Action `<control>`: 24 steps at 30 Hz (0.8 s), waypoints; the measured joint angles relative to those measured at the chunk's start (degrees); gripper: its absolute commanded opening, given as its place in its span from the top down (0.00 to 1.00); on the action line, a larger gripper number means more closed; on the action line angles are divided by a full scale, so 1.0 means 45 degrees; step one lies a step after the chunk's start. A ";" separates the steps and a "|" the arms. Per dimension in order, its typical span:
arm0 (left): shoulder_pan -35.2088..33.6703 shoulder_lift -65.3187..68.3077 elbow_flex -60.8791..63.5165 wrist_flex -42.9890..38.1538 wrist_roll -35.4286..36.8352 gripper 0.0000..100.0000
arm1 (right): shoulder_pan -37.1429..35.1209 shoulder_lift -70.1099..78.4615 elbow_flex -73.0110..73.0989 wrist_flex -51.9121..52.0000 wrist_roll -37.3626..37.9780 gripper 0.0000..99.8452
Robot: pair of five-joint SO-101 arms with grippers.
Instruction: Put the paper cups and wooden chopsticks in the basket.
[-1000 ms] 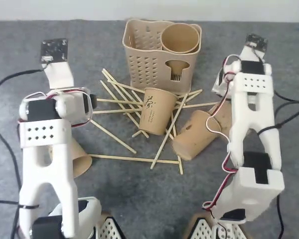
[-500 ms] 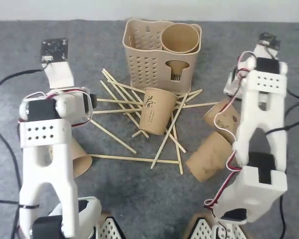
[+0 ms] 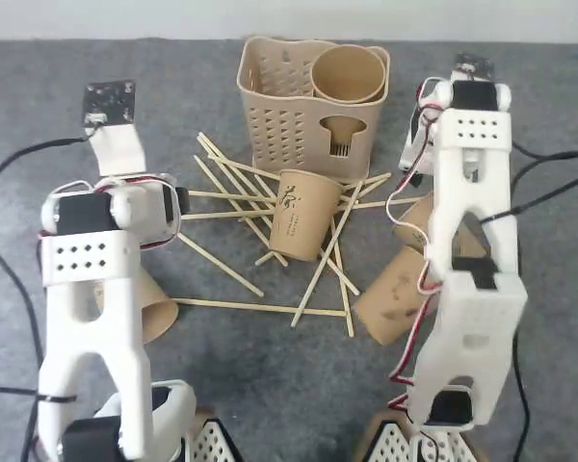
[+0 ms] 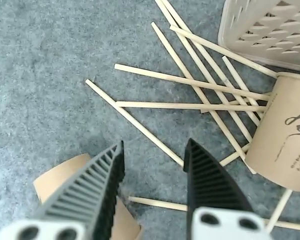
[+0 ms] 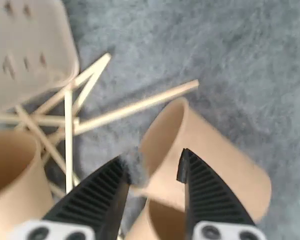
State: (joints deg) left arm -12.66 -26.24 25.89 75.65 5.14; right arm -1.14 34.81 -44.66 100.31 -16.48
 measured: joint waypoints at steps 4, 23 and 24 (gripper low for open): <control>0.0000 0.0000 0.0000 0.0000 0.0000 0.82 | -0.0078 0.0469 -0.0508 0.0000 0.0000 0.86; 0.0020 0.0000 0.0176 -0.0156 0.0000 0.82 | 0.1621 0.0469 0.1915 0.0020 0.2266 0.99; 0.0020 0.0000 0.0176 -0.0156 0.0000 0.82 | 0.1661 0.0469 0.1915 0.0020 0.2383 0.99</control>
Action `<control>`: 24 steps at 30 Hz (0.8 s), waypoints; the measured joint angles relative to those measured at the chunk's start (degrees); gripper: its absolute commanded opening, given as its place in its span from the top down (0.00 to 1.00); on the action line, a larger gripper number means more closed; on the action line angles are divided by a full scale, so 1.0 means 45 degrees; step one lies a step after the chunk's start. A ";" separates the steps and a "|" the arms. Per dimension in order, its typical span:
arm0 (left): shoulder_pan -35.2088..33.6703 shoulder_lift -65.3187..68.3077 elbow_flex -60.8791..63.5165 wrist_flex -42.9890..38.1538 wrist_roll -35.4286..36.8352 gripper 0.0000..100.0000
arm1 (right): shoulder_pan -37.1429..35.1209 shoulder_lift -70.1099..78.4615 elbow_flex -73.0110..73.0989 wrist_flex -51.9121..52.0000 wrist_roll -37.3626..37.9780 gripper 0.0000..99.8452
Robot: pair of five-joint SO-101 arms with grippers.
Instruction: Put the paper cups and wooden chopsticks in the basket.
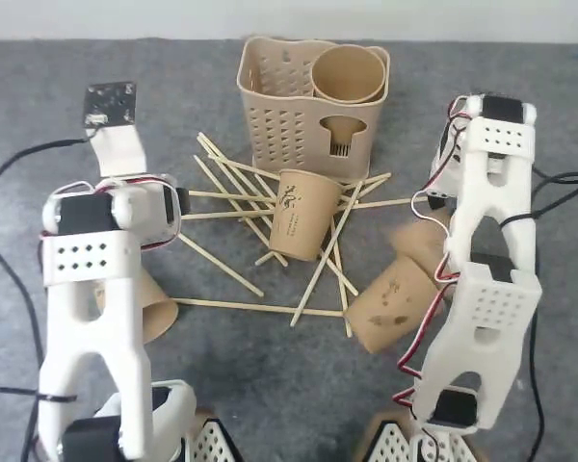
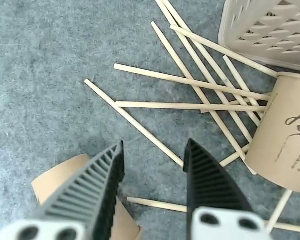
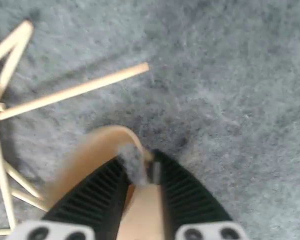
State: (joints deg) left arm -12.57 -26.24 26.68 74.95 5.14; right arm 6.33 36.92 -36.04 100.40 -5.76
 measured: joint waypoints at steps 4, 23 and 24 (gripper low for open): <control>0.0000 0.0000 0.0000 0.0000 0.0000 0.82 | 0.0137 -0.0664 0.0039 0.0000 0.0821 0.99; 0.0000 0.0000 0.0000 0.0000 0.0020 0.82 | -0.0567 -0.8908 0.0059 -0.1836 0.1172 0.99; 0.0000 0.0000 0.0000 0.0000 0.0020 0.82 | -0.0723 -0.9201 0.0059 -0.2286 0.1172 0.99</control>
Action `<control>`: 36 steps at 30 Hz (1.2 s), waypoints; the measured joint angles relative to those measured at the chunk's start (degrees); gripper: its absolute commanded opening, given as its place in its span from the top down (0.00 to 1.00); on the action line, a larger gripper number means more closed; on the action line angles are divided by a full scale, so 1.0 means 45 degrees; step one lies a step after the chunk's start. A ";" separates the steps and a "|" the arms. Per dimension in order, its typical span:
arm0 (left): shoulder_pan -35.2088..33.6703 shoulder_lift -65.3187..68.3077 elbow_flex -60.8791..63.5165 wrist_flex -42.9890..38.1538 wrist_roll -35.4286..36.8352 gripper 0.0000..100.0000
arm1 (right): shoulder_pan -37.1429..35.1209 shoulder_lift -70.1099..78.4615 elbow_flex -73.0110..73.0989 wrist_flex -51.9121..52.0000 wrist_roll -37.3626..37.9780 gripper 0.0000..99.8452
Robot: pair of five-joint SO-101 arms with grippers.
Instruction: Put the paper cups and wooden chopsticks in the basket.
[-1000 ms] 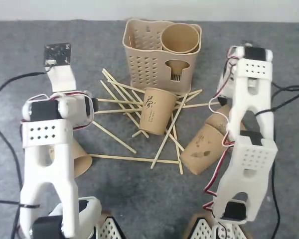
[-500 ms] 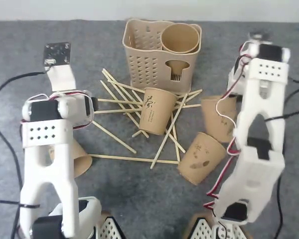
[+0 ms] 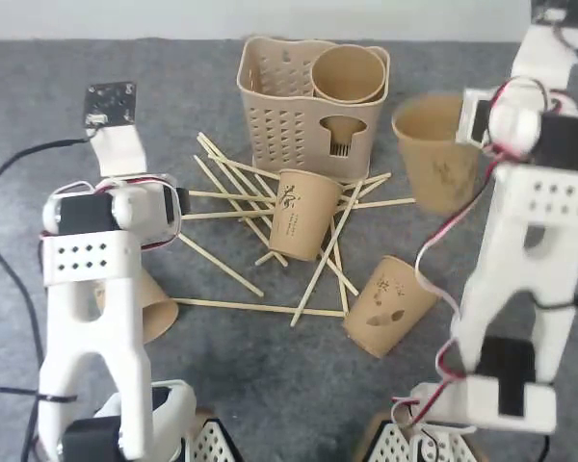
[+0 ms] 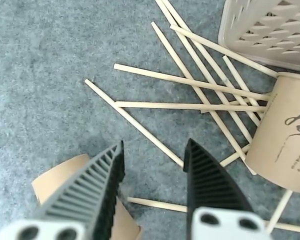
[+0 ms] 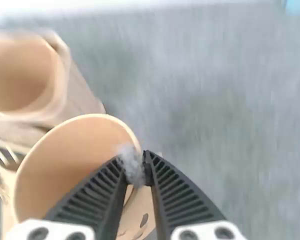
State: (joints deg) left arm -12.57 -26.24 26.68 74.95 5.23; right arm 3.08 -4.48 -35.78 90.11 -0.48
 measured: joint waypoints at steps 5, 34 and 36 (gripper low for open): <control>0.0000 0.0000 0.0000 0.0000 0.0000 0.82 | -0.0781 -0.0547 0.0000 -0.2422 0.0000 0.99; -0.0352 0.0000 0.0293 0.0000 0.0000 0.82 | -0.3048 0.3458 0.0000 -0.8166 -0.2129 0.98; -0.0821 0.0000 0.0293 0.0000 0.0000 0.82 | -0.3048 0.3673 0.0020 -0.7814 -0.2286 0.94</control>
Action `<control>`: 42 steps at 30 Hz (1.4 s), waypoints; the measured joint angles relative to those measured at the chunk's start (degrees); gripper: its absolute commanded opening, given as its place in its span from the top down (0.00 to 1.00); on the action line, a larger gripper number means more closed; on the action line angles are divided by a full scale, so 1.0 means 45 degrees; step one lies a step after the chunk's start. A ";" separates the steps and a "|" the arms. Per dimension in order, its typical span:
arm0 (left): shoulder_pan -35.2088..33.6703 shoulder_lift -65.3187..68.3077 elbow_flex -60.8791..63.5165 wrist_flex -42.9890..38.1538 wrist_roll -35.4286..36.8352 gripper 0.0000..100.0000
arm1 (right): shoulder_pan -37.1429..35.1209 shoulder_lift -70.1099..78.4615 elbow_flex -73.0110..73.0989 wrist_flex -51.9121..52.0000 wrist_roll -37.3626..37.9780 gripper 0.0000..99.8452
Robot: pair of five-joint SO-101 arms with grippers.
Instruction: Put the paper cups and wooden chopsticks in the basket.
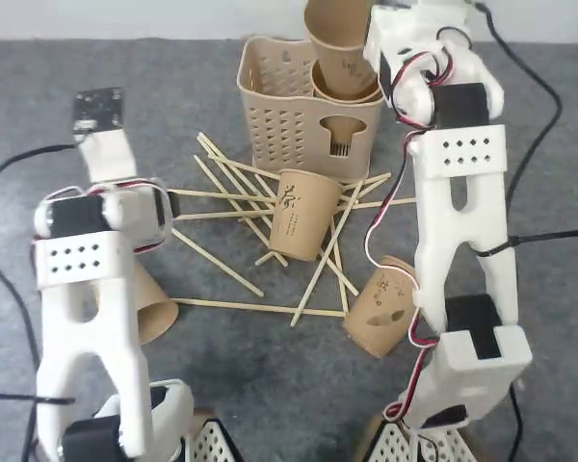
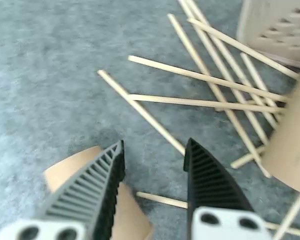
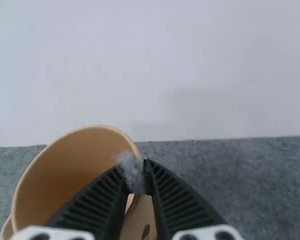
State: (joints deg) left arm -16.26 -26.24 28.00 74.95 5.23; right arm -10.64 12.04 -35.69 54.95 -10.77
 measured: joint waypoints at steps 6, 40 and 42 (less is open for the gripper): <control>-0.2051 0.0000 -0.0098 -0.0020 0.0020 0.82 | 0.0000 0.0488 0.0020 0.0918 -0.0352 0.76; -0.3477 -0.8576 0.4259 0.5158 -1.1155 0.82 | -0.0020 -0.4650 0.0020 0.9201 -0.0352 0.75; -0.3477 -0.8557 0.4708 0.5138 -1.1878 0.82 | -0.0020 -0.4650 0.0020 0.9299 -0.0352 0.75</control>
State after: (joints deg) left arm -31.91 -64.75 49.19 98.07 -48.22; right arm -10.73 -8.88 -35.60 96.79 -12.35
